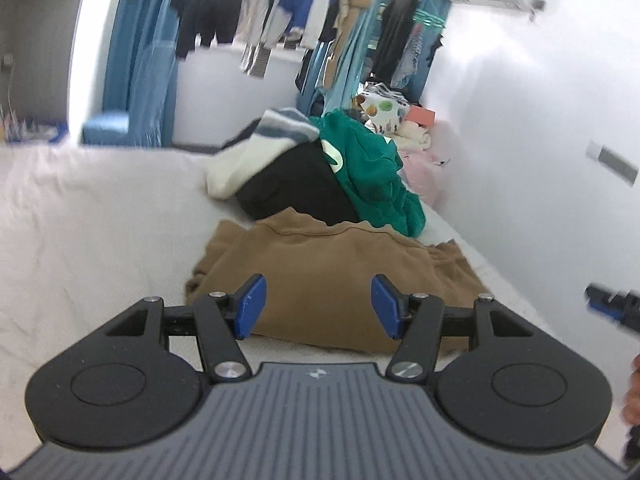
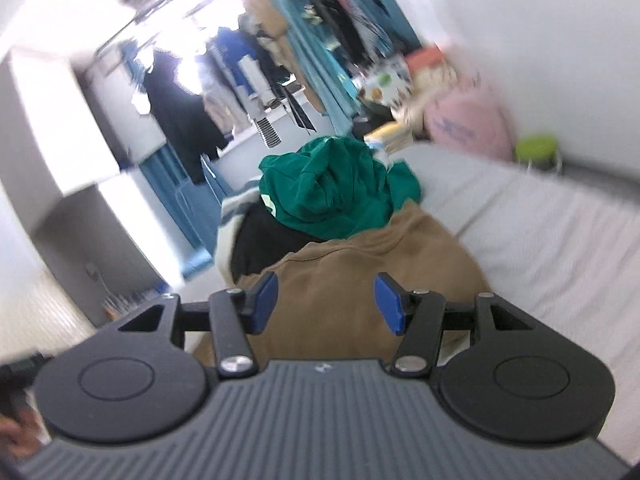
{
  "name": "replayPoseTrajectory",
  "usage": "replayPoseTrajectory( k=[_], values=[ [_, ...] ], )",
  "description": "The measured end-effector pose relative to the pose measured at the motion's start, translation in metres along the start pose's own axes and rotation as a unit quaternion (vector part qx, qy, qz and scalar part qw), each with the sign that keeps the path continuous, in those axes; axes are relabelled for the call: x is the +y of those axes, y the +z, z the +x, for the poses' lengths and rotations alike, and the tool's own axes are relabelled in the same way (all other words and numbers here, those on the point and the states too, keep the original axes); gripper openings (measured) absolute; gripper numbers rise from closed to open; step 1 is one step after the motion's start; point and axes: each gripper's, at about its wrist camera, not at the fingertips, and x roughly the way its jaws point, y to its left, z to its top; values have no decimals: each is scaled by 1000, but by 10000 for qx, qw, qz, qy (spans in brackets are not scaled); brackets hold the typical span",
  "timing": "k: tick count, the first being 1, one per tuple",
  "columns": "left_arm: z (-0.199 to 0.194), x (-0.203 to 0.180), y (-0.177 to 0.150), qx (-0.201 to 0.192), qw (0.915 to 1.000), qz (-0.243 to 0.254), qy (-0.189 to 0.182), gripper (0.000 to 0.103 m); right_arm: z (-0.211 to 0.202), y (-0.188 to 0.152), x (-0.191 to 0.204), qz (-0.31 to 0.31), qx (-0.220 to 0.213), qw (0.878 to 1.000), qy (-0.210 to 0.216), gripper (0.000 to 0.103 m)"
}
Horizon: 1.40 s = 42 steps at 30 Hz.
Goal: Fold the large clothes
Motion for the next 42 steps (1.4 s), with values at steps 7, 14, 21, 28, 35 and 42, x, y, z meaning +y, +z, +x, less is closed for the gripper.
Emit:
replayPoseTrajectory(
  k=[7,14,21,28,35,42],
  values=[
    [-54,-35,-20,-234,9989,381,-146,64,-42,-13,51,-715,-170,9973,-2,58],
    [-85,-49,-47,-388,9976,500,-279,64,-67,-42,87,-1056,-211,9941,149,58],
    [-103,-52,-71,-492,9971,507,-272,64,-76,-72,114,-1413,-138,9897,172,58],
    [-102,-48,-87,-519,9974,447,-222,64,-74,-92,121,-1400,54,9900,158,58],
    [-86,-39,-102,-390,9986,336,-127,64,-66,-111,123,-1485,214,9887,-11,58],
    [-74,-30,-112,-305,9991,301,-67,64,-56,-121,121,-1504,343,9879,-173,58]
  ],
)
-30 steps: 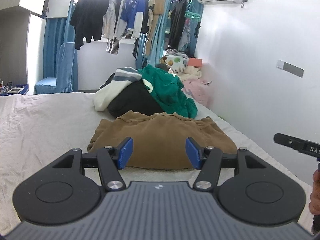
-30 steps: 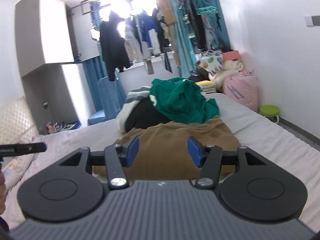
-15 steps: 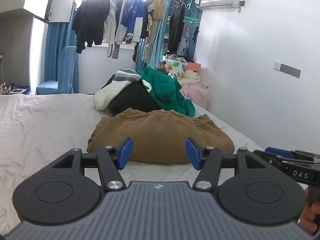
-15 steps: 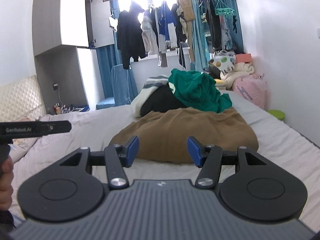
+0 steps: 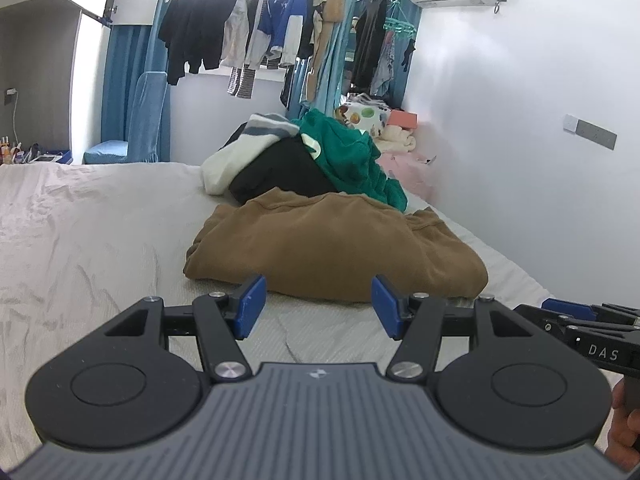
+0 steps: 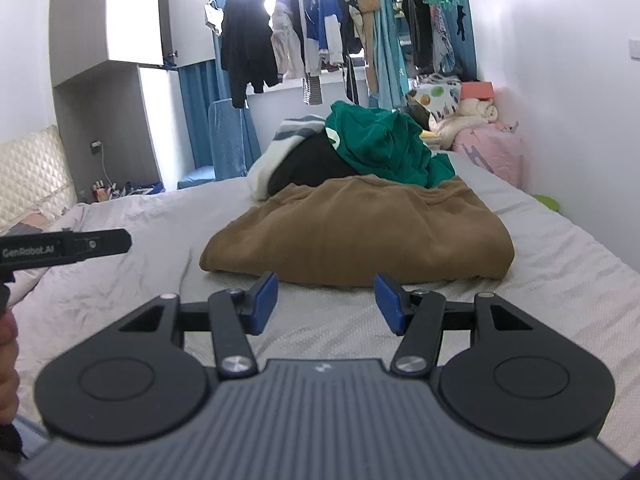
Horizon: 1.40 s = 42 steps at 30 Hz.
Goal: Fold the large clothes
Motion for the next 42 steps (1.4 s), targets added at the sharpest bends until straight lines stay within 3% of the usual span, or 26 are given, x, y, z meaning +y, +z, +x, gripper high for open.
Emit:
replayPoseTrajectory(
  k=[13,20,25,26,28,29,32,42],
  values=[
    [9,9,-8,50,9999,-115,71,72,12,-11,2,-61,196,9998,-67,58],
    [15,10,-9,75,9999,-105,43,95,16,-11,-1,-112,256,9996,-103,56],
    [18,11,-11,103,9998,-101,143,99,17,-9,-4,-125,228,9993,-255,56],
    [19,11,-11,116,9998,-104,144,100,17,-9,-5,-119,222,9993,-276,61],
    [20,10,-11,134,9997,-101,168,100,16,-8,-8,-52,151,9996,-239,96],
    [21,10,-12,135,9997,-91,186,100,16,-7,-9,-23,128,9996,-235,101],
    [22,8,-13,155,9996,-66,233,101,18,-6,-9,-30,148,9991,-408,103],
    [28,9,-15,252,9990,-54,376,101,19,-8,-12,-11,197,9990,-390,103]
  ],
)
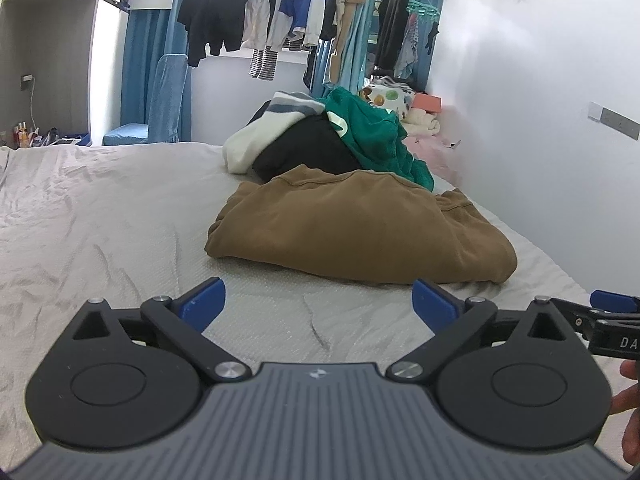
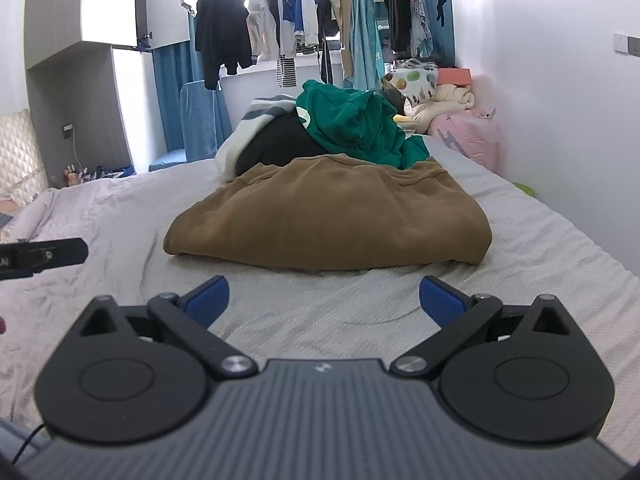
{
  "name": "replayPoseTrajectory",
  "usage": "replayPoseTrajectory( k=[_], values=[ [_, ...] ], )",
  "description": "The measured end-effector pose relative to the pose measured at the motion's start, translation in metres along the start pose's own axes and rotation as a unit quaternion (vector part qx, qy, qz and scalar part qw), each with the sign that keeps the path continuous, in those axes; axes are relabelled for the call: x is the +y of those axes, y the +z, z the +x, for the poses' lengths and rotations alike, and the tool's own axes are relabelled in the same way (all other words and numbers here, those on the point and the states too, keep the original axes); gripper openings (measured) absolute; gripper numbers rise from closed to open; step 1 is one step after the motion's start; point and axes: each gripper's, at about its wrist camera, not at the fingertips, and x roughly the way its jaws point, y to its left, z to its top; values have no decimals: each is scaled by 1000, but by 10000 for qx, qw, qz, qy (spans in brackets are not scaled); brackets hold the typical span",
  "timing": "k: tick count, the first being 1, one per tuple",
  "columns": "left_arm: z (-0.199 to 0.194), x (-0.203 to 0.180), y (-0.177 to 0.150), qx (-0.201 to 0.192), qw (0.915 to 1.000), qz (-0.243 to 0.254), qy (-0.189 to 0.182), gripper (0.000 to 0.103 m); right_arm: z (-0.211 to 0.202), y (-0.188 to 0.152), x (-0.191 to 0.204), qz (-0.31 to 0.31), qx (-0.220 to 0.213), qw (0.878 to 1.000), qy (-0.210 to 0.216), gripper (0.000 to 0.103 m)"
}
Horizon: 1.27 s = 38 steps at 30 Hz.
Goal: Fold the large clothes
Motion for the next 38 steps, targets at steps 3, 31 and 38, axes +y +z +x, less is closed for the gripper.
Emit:
replayPoseTrajectory(
  k=[3,31,38],
  values=[
    [1,-1,0,38,10000,19,35,101,0,0,-1,28,6,10000,7,103],
    [-7,-3,3,21,9999,100,20,102,1,-2,1,27,-3,10000,-2,103],
    [-10,-2,4,6,9999,115,-12,102,1,-1,2,18,-5,10000,-5,103]
  ],
)
